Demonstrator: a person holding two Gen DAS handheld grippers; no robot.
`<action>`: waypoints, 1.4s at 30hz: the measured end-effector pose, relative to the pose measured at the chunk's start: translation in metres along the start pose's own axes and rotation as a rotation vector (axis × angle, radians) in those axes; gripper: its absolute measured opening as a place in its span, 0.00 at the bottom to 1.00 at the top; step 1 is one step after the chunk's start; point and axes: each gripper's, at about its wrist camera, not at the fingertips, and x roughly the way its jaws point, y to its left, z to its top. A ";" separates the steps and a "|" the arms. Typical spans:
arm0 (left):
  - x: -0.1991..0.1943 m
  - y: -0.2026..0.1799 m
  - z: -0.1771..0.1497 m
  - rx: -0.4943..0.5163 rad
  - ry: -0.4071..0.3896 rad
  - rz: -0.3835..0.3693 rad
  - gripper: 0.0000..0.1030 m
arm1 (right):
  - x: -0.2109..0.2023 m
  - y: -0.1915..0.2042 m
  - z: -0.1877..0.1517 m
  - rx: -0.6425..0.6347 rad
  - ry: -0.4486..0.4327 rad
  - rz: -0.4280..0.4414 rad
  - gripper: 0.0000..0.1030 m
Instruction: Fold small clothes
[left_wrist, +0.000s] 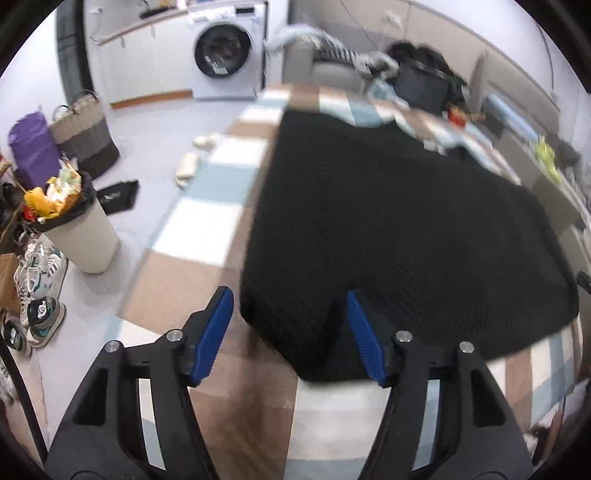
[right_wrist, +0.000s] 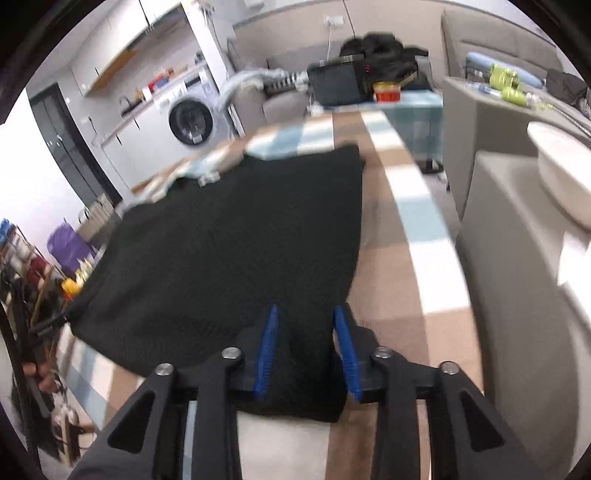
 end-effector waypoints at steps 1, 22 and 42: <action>-0.005 -0.002 0.003 -0.010 -0.020 0.001 0.67 | -0.007 0.002 0.006 -0.006 -0.039 0.018 0.34; 0.032 -0.140 0.013 0.218 0.059 -0.223 0.95 | 0.062 0.106 0.022 -0.199 0.074 0.068 0.87; 0.069 -0.140 0.018 0.226 0.070 -0.125 0.98 | 0.109 0.105 0.015 -0.295 0.140 -0.046 0.90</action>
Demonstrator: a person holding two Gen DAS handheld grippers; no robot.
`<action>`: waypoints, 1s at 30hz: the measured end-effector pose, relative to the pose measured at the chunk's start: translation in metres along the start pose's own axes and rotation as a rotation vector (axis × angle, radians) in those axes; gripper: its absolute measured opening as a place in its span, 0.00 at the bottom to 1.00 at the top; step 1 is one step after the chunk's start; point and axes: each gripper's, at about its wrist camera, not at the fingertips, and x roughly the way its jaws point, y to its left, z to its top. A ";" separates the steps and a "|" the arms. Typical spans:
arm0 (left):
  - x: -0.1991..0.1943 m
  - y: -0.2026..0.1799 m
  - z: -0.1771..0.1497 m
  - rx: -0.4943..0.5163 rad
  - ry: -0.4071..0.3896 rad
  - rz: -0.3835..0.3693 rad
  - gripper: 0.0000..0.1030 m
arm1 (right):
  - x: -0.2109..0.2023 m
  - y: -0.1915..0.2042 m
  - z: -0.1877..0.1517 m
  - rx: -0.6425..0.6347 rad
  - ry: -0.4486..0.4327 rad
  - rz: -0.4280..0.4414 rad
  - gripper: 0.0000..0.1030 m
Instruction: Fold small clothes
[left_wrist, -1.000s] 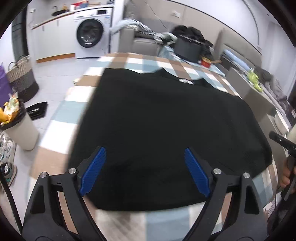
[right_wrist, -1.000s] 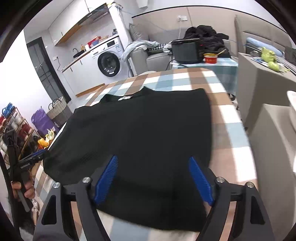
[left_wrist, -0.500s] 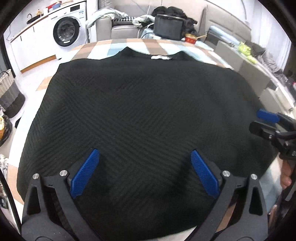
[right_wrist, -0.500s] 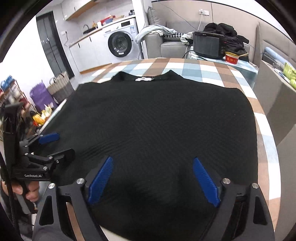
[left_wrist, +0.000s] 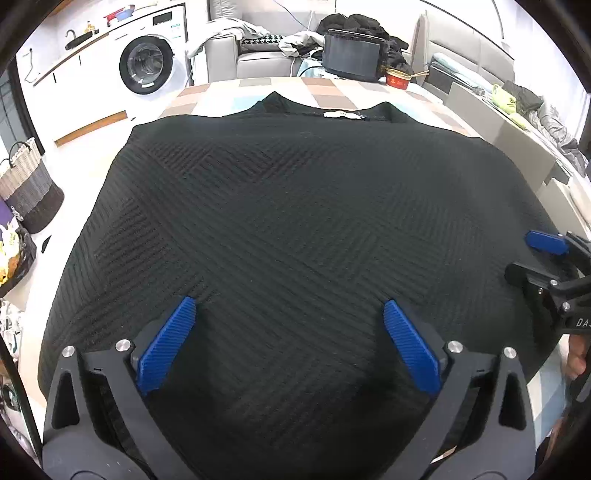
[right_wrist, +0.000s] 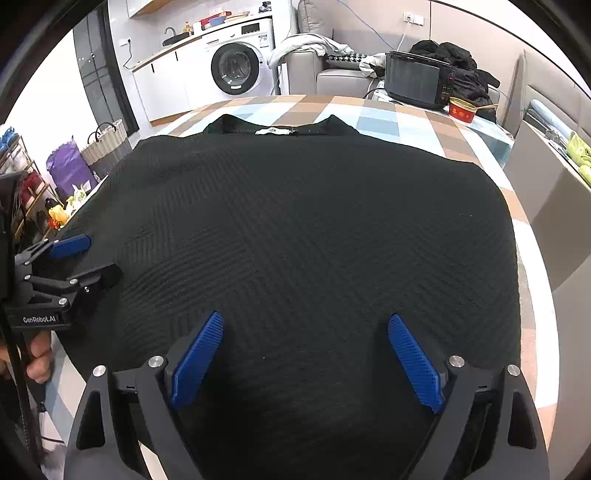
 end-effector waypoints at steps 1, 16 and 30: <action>0.000 0.001 0.000 -0.003 -0.001 0.000 0.98 | 0.000 0.000 0.000 -0.006 0.001 -0.011 0.90; -0.004 0.016 -0.003 -0.002 -0.001 -0.009 0.99 | 0.000 -0.003 0.000 -0.004 0.014 -0.059 0.93; -0.024 0.034 0.004 -0.022 -0.036 -0.001 0.98 | -0.019 -0.022 -0.007 0.010 0.011 -0.098 0.93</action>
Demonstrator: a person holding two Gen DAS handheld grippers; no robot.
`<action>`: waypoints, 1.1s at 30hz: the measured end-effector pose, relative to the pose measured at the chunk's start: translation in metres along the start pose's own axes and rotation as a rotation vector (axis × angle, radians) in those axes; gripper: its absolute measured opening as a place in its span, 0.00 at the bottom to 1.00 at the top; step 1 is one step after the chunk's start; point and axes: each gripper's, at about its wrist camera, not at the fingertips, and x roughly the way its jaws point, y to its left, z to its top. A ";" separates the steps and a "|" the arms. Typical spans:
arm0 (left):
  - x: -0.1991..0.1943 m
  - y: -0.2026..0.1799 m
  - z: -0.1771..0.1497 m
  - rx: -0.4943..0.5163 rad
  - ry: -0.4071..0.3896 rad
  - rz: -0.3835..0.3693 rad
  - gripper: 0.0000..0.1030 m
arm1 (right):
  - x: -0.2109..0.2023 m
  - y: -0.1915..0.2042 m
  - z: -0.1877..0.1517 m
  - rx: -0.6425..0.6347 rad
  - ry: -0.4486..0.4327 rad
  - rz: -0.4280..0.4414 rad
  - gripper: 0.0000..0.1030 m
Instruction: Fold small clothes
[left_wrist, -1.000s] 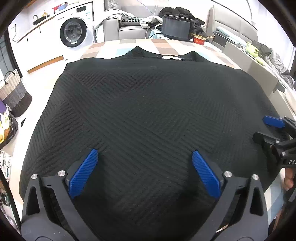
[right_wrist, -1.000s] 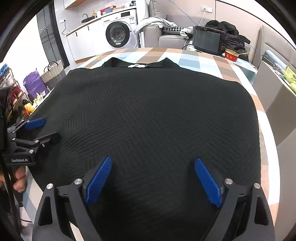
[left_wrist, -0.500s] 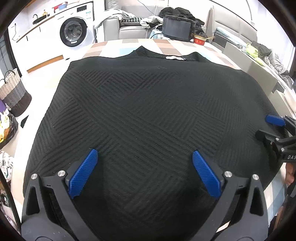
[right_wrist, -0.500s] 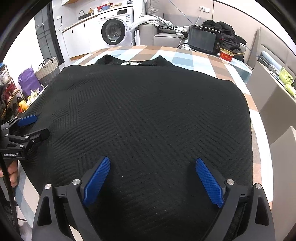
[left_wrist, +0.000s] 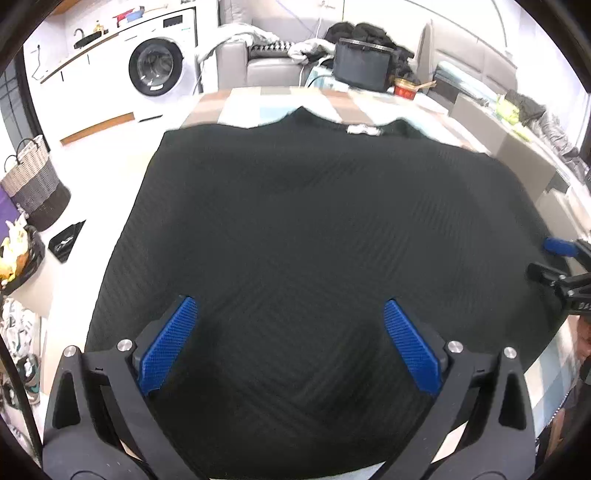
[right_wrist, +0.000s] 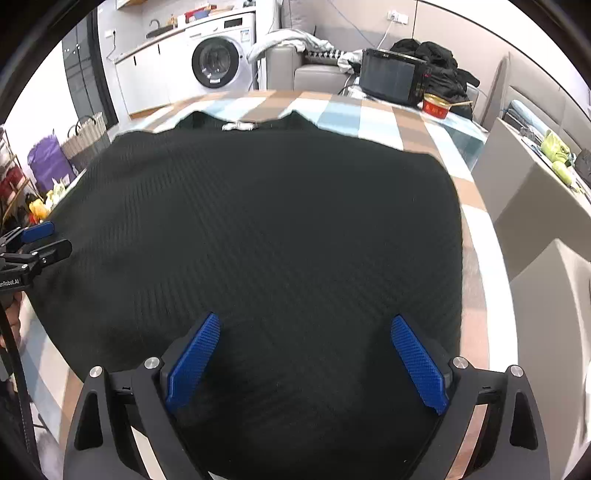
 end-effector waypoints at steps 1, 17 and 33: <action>0.001 -0.001 0.006 -0.007 -0.006 -0.006 0.98 | 0.002 0.001 0.005 0.004 -0.011 0.002 0.93; 0.041 0.009 0.037 -0.014 0.061 0.016 0.98 | 0.023 -0.021 0.031 0.020 0.022 -0.080 0.93; 0.114 0.018 0.111 -0.011 0.087 0.046 0.99 | 0.019 -0.006 0.024 0.007 0.071 -0.057 0.93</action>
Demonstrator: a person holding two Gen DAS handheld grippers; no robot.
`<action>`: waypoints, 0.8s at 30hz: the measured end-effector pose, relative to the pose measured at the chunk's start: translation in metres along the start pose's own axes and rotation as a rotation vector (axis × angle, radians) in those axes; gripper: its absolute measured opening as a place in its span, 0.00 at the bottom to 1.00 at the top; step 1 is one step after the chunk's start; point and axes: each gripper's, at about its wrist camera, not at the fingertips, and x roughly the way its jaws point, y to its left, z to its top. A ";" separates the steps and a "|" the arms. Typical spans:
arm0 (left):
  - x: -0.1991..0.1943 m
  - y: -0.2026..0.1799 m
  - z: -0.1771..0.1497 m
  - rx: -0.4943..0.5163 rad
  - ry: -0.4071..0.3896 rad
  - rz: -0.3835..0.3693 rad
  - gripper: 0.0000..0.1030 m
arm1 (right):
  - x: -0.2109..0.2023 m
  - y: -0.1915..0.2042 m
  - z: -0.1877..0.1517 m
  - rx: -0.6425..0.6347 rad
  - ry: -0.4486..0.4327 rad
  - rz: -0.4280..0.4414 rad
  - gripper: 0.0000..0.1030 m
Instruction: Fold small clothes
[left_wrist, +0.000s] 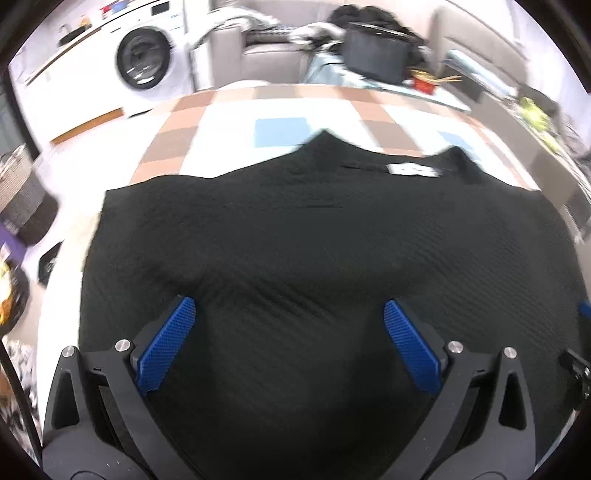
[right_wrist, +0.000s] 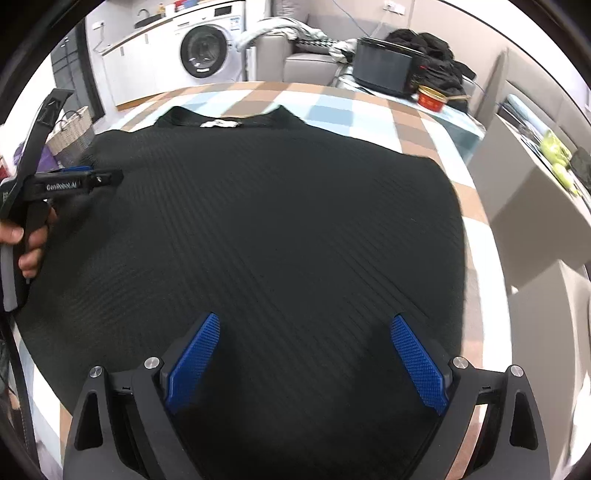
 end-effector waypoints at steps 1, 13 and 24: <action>0.000 0.004 0.002 -0.022 -0.002 0.015 0.99 | -0.001 -0.003 0.000 0.013 -0.001 -0.003 0.93; -0.036 -0.028 -0.038 0.059 -0.009 -0.050 0.98 | 0.011 0.010 0.018 0.022 -0.023 0.056 0.93; -0.090 -0.030 -0.132 0.046 0.000 -0.074 0.99 | 0.001 0.045 -0.010 -0.145 -0.021 0.127 0.93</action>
